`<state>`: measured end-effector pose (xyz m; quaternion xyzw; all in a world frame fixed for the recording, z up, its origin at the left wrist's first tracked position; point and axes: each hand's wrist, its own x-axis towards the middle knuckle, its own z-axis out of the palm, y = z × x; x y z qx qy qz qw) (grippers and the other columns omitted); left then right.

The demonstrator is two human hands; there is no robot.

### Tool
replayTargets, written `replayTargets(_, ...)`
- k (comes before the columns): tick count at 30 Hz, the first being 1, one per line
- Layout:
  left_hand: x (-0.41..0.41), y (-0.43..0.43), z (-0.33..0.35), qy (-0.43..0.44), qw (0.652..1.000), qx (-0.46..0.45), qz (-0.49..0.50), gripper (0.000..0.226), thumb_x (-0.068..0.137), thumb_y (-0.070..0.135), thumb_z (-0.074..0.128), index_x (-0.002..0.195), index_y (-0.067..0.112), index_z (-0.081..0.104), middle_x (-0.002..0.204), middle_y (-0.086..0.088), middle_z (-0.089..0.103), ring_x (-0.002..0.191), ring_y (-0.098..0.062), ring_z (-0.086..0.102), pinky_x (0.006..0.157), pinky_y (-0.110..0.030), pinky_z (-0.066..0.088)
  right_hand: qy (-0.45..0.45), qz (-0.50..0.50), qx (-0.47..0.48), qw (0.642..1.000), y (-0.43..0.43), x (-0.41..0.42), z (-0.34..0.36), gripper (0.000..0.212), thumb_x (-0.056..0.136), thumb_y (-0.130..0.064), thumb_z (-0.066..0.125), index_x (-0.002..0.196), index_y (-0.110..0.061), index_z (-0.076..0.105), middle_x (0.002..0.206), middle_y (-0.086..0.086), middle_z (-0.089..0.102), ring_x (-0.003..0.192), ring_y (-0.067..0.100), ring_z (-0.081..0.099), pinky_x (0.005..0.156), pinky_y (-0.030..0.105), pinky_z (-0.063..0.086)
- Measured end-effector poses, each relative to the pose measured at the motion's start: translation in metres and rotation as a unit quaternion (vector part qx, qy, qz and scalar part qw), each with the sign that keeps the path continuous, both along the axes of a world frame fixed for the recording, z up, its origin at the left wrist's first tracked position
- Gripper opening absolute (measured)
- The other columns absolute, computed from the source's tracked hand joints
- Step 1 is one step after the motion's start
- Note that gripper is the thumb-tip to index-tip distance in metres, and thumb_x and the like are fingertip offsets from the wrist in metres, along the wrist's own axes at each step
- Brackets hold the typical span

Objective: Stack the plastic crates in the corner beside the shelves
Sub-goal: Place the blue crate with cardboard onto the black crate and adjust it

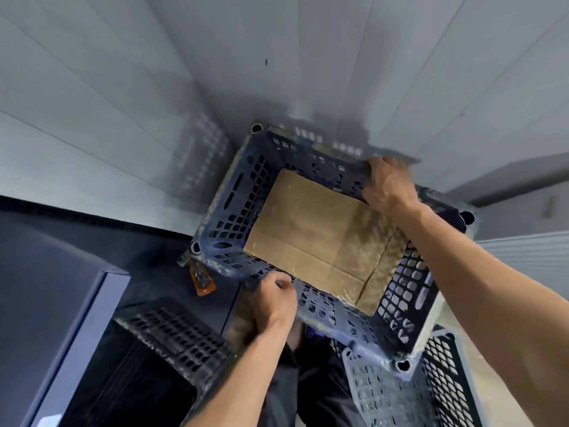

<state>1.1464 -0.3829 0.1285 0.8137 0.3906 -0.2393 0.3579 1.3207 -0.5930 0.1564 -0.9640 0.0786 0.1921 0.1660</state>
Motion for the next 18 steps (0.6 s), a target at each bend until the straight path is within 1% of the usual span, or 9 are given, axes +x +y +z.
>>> replayTargets(2,0.009,0.003,-0.007,-0.007,1.000,-0.013,0.002,0.023,0.092,0.011,0.056,0.088,0.029,0.069,0.084,0.015,0.063,0.072,-0.009,0.058,0.058,-0.019,0.041,-0.005,-0.008,0.008,1.000,0.004,0.012,-0.004,0.042,0.086,-0.001,0.055,0.128,-0.006,0.060,0.123,0.018,0.057,0.117,0.037,0.050,0.097,0.050,0.048)
replayTargets(4,0.015,0.003,-0.011,-0.012,1.000,-0.021,0.010,0.022,0.093,0.011,0.057,0.087,0.028,0.068,0.081,0.018,0.062,0.070,-0.004,0.057,0.057,-0.017,0.040,-0.016,-0.008,0.008,1.000,0.007,0.022,-0.007,0.041,0.087,0.000,0.057,0.127,-0.008,0.061,0.119,0.015,0.060,0.116,0.035,0.052,0.098,0.048,0.048)
replayTargets(5,0.019,0.001,-0.014,-0.015,1.000,-0.023,0.014,0.022,0.093,0.011,0.057,0.086,0.028,0.068,0.080,0.019,0.062,0.070,-0.003,0.057,0.059,-0.018,0.042,-0.018,-0.009,0.007,1.000,0.007,0.027,-0.009,0.042,0.087,0.000,0.057,0.127,-0.009,0.062,0.120,0.014,0.061,0.117,0.034,0.052,0.100,0.048,0.048)
replayTargets(7,0.024,-0.004,-0.019,-0.023,0.999,-0.040,0.024,0.022,0.092,0.010,0.057,0.084,0.026,0.070,0.080,0.018,0.066,0.073,-0.006,0.062,0.068,-0.021,0.048,-0.015,-0.015,0.008,1.000,0.008,0.038,-0.012,0.047,0.084,0.002,0.057,0.130,-0.012,0.062,0.124,0.013,0.060,0.122,0.034,0.052,0.103,0.047,0.046)
replayTargets(9,0.028,-0.010,-0.018,-0.034,0.996,-0.068,0.042,0.023,0.091,0.008,0.057,0.084,0.025,0.071,0.083,0.017,0.069,0.077,-0.007,0.065,0.073,-0.022,0.051,-0.011,-0.017,0.010,1.000,0.008,0.049,-0.014,0.055,0.084,0.002,0.057,0.136,-0.014,0.060,0.129,0.013,0.059,0.124,0.035,0.051,0.105,0.047,0.045)
replayTargets(11,0.035,-0.012,-0.016,-0.034,0.995,-0.079,0.054,0.023,0.091,0.009,0.057,0.085,0.025,0.071,0.084,0.017,0.069,0.079,-0.004,0.065,0.070,-0.020,0.051,-0.014,-0.012,0.013,1.000,0.009,0.062,-0.015,0.059,0.084,0.001,0.056,0.141,-0.016,0.057,0.132,0.014,0.058,0.126,0.036,0.050,0.105,0.047,0.044)
replayTargets(15,0.052,-0.009,-0.009,-0.032,0.993,-0.101,0.054,0.023,0.093,0.009,0.056,0.089,0.026,0.071,0.083,0.018,0.066,0.075,0.003,0.061,0.054,-0.005,0.038,0.011,-0.004,0.010,1.000,0.014,0.081,-0.016,0.065,0.082,-0.001,0.055,0.145,-0.018,0.052,0.138,0.017,0.054,0.128,0.038,0.047,0.105,0.046,0.042)
replayTargets(16,0.056,-0.008,-0.009,-0.028,0.993,-0.100,0.051,0.023,0.093,0.009,0.056,0.090,0.026,0.071,0.082,0.018,0.066,0.074,0.004,0.061,0.054,-0.005,0.038,0.018,-0.001,0.006,1.000,0.017,0.086,-0.016,0.068,0.082,-0.001,0.055,0.147,-0.019,0.050,0.141,0.017,0.053,0.130,0.038,0.046,0.106,0.046,0.042)
replayTargets(18,0.061,-0.007,-0.006,-0.027,0.995,-0.091,0.037,0.022,0.092,0.010,0.056,0.089,0.026,0.071,0.083,0.018,0.066,0.076,-0.002,0.062,0.060,-0.012,0.042,0.027,0.006,-0.001,1.000,0.022,0.093,-0.016,0.072,0.080,-0.001,0.056,0.149,-0.020,0.047,0.146,0.016,0.051,0.134,0.038,0.045,0.108,0.047,0.042)
